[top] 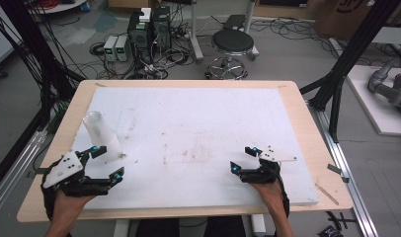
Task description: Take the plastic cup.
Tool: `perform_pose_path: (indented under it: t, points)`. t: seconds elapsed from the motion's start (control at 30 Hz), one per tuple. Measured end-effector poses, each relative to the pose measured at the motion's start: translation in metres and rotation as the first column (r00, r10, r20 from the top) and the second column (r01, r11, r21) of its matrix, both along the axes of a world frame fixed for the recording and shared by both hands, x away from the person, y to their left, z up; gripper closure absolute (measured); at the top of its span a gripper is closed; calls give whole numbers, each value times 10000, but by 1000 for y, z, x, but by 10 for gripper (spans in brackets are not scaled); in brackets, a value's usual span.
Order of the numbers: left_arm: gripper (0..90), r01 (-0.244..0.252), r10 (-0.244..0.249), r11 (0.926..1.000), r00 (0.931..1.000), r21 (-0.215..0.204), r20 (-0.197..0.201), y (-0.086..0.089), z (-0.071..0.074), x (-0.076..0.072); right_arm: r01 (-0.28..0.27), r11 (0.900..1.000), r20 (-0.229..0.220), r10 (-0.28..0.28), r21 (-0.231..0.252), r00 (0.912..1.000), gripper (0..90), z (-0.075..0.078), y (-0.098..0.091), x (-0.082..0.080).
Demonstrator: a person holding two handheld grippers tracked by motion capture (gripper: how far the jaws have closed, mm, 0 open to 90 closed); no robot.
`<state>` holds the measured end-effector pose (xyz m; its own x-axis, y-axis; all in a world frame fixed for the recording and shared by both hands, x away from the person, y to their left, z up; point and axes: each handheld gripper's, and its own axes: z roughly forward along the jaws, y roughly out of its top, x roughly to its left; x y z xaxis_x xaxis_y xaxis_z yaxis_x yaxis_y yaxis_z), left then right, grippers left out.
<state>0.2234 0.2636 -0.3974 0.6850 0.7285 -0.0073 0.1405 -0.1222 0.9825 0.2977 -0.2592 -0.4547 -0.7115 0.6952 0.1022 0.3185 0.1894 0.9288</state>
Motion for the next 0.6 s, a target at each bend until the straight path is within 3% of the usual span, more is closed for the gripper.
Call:
perform_pose_path:
  t: [0.33,0.6]
  points:
    - [100,-336,358,9987,9977,-387,577,35,62,7,7,10000,-22,-7,-2,10000,148,0,0,0]
    - [99,-356,358,9993,9992,-78,199,55,94,35,35,10000,-31,-35,-3,10000,148,0,0,0]
